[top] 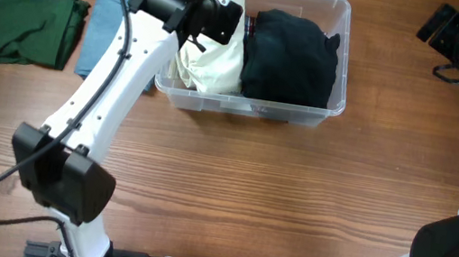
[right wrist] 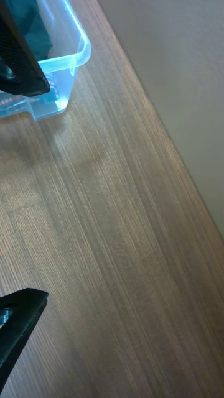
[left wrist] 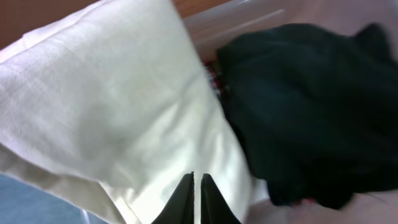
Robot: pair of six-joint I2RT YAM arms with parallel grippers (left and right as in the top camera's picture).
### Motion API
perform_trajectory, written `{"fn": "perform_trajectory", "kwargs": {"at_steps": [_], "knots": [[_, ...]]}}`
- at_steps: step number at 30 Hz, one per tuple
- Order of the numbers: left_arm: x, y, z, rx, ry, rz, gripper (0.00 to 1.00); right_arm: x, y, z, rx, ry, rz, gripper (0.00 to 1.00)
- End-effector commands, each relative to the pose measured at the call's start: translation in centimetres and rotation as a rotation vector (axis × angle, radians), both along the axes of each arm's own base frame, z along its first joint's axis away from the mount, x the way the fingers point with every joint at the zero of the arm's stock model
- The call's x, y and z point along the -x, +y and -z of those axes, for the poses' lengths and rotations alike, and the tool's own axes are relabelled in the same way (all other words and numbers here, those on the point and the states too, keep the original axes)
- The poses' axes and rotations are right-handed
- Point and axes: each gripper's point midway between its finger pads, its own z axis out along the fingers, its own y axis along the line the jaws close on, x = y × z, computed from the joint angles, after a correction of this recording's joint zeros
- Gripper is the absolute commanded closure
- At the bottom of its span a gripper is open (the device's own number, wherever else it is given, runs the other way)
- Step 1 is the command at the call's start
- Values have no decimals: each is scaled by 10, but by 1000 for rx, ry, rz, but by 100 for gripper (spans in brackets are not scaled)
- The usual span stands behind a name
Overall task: Pack container
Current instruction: 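Push the cream garment down into the bin with the left gripper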
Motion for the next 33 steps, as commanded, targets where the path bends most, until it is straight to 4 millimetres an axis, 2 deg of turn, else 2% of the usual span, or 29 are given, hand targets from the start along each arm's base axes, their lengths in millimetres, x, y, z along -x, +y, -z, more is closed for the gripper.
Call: {"fn": "perform_trajectory", "kwargs": {"at_steps": [1,16,22,33], "knots": [[-17,9,28,-108,3,1,95,-1,2,10,-17,17,5,0],[-32,16,89,-251,74,42,96,-1,2,10,-17,17,5,0],[-28,18,132,-287,167,51,96,-1,2,10,-17,17,5,0],[-23,20,173,-318,250,61,96,-1,2,10,-17,17,5,0]]}}
